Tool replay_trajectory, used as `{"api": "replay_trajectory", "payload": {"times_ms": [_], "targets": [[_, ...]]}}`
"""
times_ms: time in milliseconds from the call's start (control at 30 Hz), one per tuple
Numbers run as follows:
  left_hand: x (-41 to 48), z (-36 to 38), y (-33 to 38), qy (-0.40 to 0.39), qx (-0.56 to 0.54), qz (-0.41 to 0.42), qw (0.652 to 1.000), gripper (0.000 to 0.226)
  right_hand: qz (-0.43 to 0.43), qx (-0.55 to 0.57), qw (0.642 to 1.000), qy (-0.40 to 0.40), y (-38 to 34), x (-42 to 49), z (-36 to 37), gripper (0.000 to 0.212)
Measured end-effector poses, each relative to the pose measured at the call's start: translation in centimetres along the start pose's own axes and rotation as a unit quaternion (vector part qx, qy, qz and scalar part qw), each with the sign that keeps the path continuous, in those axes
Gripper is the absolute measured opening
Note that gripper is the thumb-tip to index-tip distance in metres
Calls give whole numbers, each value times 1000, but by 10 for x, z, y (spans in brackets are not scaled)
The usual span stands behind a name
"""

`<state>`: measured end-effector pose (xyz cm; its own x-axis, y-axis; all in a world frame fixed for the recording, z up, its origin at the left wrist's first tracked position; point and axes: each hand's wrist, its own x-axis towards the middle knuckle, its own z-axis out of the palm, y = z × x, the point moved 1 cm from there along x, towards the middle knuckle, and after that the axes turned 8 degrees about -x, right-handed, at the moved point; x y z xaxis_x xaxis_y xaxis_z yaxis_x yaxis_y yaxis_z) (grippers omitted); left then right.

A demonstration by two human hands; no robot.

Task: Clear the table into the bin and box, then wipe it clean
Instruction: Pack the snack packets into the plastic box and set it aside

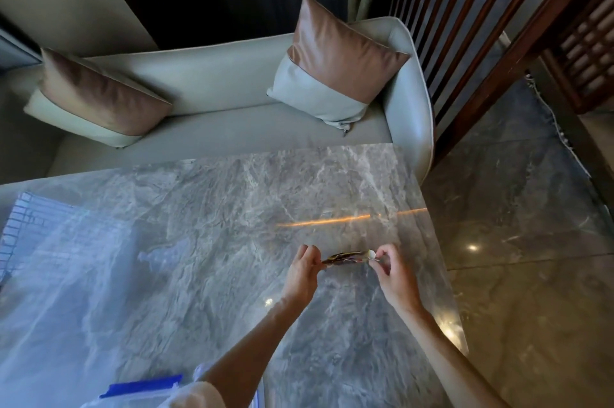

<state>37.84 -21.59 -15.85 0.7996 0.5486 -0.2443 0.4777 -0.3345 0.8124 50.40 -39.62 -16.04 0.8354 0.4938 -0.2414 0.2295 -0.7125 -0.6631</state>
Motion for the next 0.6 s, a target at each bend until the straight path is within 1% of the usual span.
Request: {"api": "replay_trajectory", "payload": {"times_ms": [67, 100, 133, 233, 300, 367, 433, 467, 533, 600], "targets": [[-14, 8, -10, -9, 14, 17, 1000, 15, -19, -34, 999, -9, 8, -16, 6, 27], [-19, 12, -13, -15, 12, 13, 1000, 15, -22, -38, 999, -22, 11, -20, 11, 32], [-23, 15, -14, -19, 6, 10, 1000, 15, -26, -41, 998, -35, 12, -22, 15, 32], [-25, 19, -9, -16, -27, -24, 999, 16, -14, -33, 998, -51, 12, -20, 25, 23], [-22, 16, -3, -17, -92, -76, 993, 27, 38, 44, 996, -66, 9, -15, 23, 21], [-22, 7, 1, -12, -197, -152, 969, 35, 94, 148, 980, -94, 2, -14, 14, 23], [-28, -4, 3, -1, -312, -222, 924, 28, 151, 231, 953, -121, -6, -18, 1, 20], [-34, -10, 7, -16, -365, -248, 897, 21, 184, 263, 937, -142, -9, -21, -5, 19], [-47, -20, 17, -46, -404, -282, 869, 9, 233, 312, 901, -190, -15, -31, -13, 18], [-62, -29, 19, -48, -418, -302, 855, 11, 253, 342, 879, -217, -23, -41, -20, 16]]}}
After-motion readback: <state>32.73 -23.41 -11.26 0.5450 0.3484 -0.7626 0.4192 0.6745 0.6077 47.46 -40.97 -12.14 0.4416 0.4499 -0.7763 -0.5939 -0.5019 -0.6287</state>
